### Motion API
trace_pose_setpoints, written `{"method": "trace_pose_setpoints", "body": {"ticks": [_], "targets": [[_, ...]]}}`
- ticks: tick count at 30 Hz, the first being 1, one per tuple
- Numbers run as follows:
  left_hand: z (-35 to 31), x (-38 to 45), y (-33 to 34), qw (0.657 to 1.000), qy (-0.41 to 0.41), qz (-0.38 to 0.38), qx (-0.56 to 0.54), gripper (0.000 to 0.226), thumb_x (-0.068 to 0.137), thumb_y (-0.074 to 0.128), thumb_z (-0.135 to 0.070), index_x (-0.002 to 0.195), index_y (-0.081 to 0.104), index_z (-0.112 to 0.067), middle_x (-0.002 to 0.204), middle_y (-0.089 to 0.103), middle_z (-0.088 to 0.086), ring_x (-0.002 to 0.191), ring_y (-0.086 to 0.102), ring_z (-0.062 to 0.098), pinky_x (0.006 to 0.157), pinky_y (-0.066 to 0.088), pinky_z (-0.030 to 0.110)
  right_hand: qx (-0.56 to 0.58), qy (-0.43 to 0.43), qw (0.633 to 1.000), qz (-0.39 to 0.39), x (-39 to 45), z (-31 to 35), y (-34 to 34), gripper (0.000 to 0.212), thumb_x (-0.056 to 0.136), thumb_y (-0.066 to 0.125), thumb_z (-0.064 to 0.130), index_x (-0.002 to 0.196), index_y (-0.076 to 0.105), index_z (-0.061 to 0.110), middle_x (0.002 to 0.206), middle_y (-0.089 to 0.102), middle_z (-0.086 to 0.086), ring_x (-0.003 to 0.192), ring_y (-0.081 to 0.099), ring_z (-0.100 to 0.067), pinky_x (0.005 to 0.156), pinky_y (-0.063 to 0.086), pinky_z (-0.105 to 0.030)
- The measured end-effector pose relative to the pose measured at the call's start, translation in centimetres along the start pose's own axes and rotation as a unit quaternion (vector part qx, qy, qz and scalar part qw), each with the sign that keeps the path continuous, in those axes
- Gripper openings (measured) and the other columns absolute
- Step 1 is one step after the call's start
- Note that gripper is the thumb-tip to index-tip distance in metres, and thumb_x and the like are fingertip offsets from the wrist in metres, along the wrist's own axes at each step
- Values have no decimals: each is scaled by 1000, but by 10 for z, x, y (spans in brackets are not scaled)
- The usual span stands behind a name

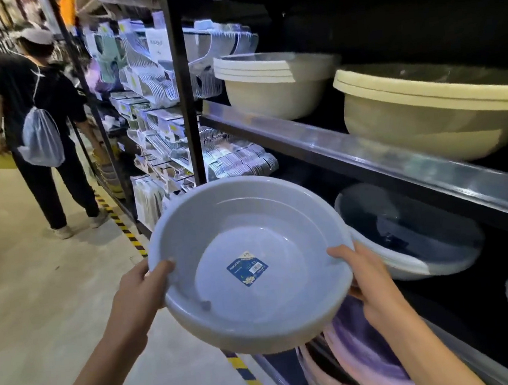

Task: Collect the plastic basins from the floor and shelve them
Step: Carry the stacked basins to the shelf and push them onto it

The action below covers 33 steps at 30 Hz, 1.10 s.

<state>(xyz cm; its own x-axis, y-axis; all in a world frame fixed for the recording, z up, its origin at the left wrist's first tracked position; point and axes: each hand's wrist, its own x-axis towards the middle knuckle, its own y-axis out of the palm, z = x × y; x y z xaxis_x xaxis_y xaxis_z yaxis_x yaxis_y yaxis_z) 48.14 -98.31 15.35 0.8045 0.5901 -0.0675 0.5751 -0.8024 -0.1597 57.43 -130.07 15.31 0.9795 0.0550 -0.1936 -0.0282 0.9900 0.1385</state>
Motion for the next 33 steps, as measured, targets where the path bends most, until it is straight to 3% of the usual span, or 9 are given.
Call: {"method": "trace_pose_setpoints", "body": {"ticks": [4, 7, 12, 16, 19, 22, 26, 30, 33], "targets": [[9, 75, 0, 999, 10, 42, 0, 30, 73, 63, -44, 89, 78, -24, 84, 79, 5, 82, 74, 33, 78, 60, 57, 13, -3, 1000, -17, 41, -8, 34, 20, 85, 73, 22, 104, 74, 29, 86, 80, 5, 69, 74, -9, 46, 53, -17], [6, 129, 3, 996, 18, 86, 0, 25, 76, 63, -45, 90, 78, -30, 87, 79, 5, 83, 75, 32, 78, 60, 57, 20, -3, 998, -53, 67, -8, 60, 20, 87, 72, 18, 107, 70, 20, 81, 79, 6, 66, 74, -7, 45, 53, -18], [-8, 215, 13, 987, 33, 157, 15, 39, 73, 63, -53, 94, 76, -23, 84, 78, 10, 80, 73, 36, 76, 57, 58, 20, -8, 994, -109, 104, -5, 95, 22, 87, 70, 19, 109, 73, 20, 91, 81, 0, 78, 76, -15, 67, 54, -33], [-9, 261, 36, 980, 39, 196, 9, 28, 82, 64, -48, 91, 76, -24, 81, 78, 8, 78, 74, 34, 73, 60, 52, 20, -12, 990, -136, 138, 0, 103, 20, 85, 70, 19, 102, 78, 24, 101, 80, -3, 91, 76, -24, 81, 55, -42], [-10, 294, 57, 976, 44, 214, 8, 28, 82, 66, -46, 78, 75, -20, 73, 73, 17, 72, 69, 46, 64, 55, 49, 12, -8, 988, -152, 166, 3, 103, 17, 84, 69, 21, 94, 79, 30, 99, 81, 0, 89, 76, -21, 79, 54, -40], [-8, 327, 79, 969, 44, 243, 19, 30, 80, 66, -52, 85, 77, -25, 78, 76, 14, 72, 73, 39, 73, 58, 56, 13, 10, 980, -198, 197, 0, 98, 18, 82, 73, 23, 98, 76, 15, 99, 79, -9, 96, 73, -31, 79, 53, -39], [-8, 364, 107, 955, 62, 288, 21, 29, 84, 63, -55, 100, 77, -35, 93, 80, 4, 84, 77, 24, 82, 59, 52, 59, 34, 969, -238, 228, -3, 92, 50, 78, 80, 27, 110, 67, -9, 104, 75, -27, 97, 72, -38, 76, 53, -39], [-13, 396, 132, 947, 50, 318, -6, 30, 77, 67, -54, 99, 78, -36, 99, 81, 3, 88, 78, 23, 82, 59, 47, 88, 52, 962, -252, 246, -4, 90, 31, 82, 76, 19, 103, 76, -4, 94, 79, -19, 95, 74, -33, 74, 54, -37], [-9, 422, 150, 939, 46, 340, 3, 33, 80, 69, -50, 100, 77, -25, 94, 78, 15, 82, 75, 39, 73, 61, 56, 87, 51, 958, -268, 255, -6, 90, 21, 86, 68, 13, 100, 80, 5, 96, 80, -13, 95, 74, -27, 76, 54, -33]]}}
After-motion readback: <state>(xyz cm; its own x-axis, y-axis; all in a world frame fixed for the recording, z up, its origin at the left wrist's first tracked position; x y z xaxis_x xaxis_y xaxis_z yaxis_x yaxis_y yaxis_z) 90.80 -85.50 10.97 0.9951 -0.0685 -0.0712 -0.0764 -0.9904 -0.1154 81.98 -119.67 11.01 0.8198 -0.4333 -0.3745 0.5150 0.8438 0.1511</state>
